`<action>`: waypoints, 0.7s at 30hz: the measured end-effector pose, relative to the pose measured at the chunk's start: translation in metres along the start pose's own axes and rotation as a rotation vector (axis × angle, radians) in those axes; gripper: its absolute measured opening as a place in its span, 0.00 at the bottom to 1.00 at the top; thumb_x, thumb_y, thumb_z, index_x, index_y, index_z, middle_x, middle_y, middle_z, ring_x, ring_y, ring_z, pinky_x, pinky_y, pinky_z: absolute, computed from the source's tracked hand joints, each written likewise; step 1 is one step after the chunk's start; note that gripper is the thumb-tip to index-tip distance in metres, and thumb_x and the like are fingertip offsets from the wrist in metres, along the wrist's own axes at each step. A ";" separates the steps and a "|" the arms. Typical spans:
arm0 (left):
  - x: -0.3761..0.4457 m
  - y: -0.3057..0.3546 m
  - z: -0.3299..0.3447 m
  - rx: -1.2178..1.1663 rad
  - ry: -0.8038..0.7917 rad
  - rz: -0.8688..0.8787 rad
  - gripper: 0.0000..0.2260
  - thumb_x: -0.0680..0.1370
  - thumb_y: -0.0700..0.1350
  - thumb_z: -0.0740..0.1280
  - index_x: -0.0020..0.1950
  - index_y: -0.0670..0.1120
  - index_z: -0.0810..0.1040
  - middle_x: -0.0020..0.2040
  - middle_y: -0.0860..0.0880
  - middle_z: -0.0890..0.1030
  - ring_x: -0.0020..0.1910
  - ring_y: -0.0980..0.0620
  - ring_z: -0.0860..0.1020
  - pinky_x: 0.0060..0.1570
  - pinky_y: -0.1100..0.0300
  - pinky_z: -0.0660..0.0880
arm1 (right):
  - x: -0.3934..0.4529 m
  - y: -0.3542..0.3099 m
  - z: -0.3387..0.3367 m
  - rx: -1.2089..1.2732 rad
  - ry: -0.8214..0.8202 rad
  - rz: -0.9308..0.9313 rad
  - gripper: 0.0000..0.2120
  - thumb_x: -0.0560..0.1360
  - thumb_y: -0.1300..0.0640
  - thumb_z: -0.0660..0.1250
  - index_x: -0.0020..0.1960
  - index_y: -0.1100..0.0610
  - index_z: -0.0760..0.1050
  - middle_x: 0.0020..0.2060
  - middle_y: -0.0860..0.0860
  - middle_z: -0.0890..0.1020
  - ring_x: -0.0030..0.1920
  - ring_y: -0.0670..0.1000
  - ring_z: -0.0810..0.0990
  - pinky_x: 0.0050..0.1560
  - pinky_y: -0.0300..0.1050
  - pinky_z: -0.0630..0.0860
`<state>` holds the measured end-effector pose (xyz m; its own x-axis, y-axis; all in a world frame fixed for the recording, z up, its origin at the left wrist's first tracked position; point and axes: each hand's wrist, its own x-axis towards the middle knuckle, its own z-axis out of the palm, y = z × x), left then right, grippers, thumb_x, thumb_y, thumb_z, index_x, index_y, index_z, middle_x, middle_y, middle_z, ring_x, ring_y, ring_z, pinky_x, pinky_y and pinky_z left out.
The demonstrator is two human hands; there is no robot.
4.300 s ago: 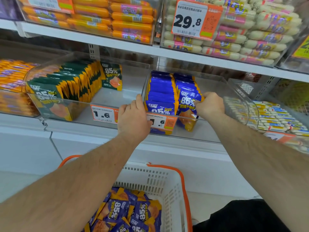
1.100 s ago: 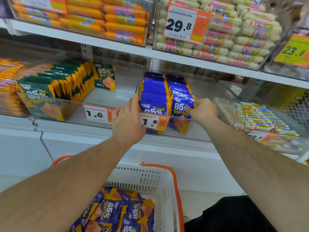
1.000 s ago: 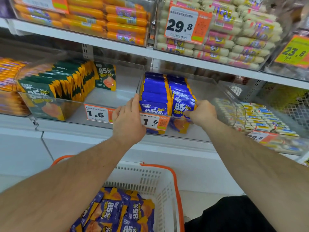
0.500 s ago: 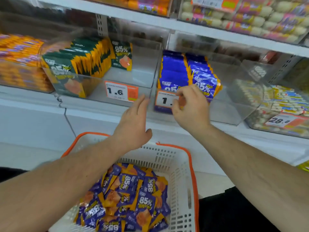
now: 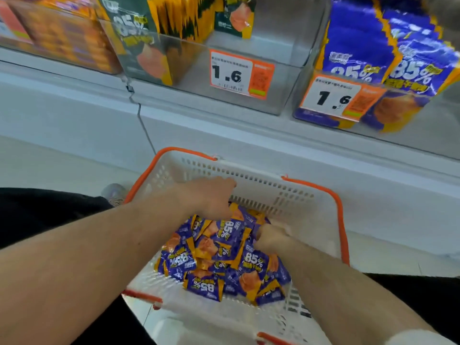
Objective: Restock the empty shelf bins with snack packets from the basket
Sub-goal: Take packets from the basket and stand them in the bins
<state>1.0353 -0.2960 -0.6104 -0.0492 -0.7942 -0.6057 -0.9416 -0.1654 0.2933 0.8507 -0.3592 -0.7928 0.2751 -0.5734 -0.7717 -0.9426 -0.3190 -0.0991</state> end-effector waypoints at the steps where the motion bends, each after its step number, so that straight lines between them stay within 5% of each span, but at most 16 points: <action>1: 0.003 0.000 0.002 0.017 -0.015 0.006 0.33 0.79 0.51 0.65 0.79 0.49 0.52 0.75 0.45 0.65 0.60 0.44 0.77 0.59 0.45 0.76 | 0.004 0.001 0.010 -0.007 -0.039 0.016 0.14 0.78 0.57 0.64 0.36 0.53 0.64 0.31 0.52 0.65 0.29 0.51 0.63 0.31 0.49 0.62; 3: 0.007 0.001 0.005 0.022 -0.038 0.009 0.32 0.79 0.52 0.64 0.79 0.48 0.53 0.75 0.46 0.65 0.62 0.45 0.76 0.60 0.46 0.75 | 0.006 0.002 0.023 0.038 -0.072 0.056 0.11 0.78 0.51 0.67 0.45 0.55 0.66 0.36 0.52 0.70 0.33 0.51 0.69 0.31 0.49 0.65; 6: 0.012 0.000 0.008 0.005 -0.045 0.010 0.29 0.79 0.51 0.66 0.76 0.47 0.58 0.70 0.45 0.70 0.60 0.45 0.76 0.59 0.45 0.76 | 0.010 0.000 0.038 0.032 -0.021 0.081 0.27 0.71 0.41 0.74 0.60 0.53 0.67 0.53 0.53 0.77 0.48 0.54 0.78 0.40 0.49 0.77; 11: 0.013 0.000 0.008 0.016 -0.041 0.009 0.27 0.78 0.51 0.66 0.75 0.46 0.61 0.70 0.46 0.70 0.62 0.45 0.74 0.61 0.47 0.74 | 0.005 -0.005 0.052 -0.184 0.153 0.036 0.31 0.66 0.37 0.76 0.59 0.54 0.72 0.56 0.53 0.76 0.58 0.56 0.76 0.52 0.51 0.76; 18: 0.008 0.003 0.005 0.017 -0.034 0.012 0.28 0.78 0.52 0.65 0.75 0.46 0.59 0.68 0.45 0.72 0.61 0.45 0.76 0.60 0.48 0.75 | -0.005 -0.001 0.024 0.133 0.015 -0.149 0.16 0.73 0.55 0.73 0.43 0.51 0.63 0.38 0.50 0.69 0.36 0.50 0.68 0.37 0.48 0.65; 21: 0.005 0.005 0.003 -0.030 -0.014 0.015 0.31 0.78 0.52 0.66 0.76 0.47 0.57 0.67 0.44 0.73 0.58 0.45 0.79 0.58 0.46 0.77 | -0.022 -0.002 -0.015 0.142 0.084 -0.224 0.14 0.75 0.54 0.72 0.57 0.54 0.72 0.49 0.51 0.75 0.47 0.52 0.75 0.45 0.48 0.72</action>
<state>1.0294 -0.2989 -0.6142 -0.0679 -0.7886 -0.6111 -0.9304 -0.1712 0.3243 0.8490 -0.3575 -0.7666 0.4887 -0.5634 -0.6662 -0.8720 -0.3394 -0.3527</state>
